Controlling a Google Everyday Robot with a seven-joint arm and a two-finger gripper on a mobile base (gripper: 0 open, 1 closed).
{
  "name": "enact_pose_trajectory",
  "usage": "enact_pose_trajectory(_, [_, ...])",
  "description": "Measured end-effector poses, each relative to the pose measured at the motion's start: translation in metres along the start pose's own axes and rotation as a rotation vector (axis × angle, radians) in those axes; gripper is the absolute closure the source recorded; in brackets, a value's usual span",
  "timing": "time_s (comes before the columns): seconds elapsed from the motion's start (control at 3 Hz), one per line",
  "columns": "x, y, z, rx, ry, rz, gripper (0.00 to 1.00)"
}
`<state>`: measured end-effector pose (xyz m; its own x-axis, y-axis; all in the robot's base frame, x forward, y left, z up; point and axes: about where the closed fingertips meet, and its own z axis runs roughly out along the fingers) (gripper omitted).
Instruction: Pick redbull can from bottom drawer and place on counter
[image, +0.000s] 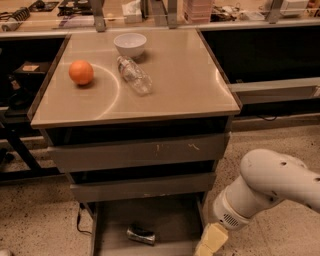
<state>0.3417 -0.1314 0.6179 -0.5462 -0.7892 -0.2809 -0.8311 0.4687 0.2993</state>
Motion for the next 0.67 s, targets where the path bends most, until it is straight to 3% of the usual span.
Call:
enact_pose_trajectory(0.33, [-0.0046, -0.0105, 0.0375, -0.038, -0.032, 0.036, 0.00])
enact_pose_trajectory(0.67, [-0.0046, -0.0105, 0.0376, -0.038, -0.032, 0.036, 0.00])
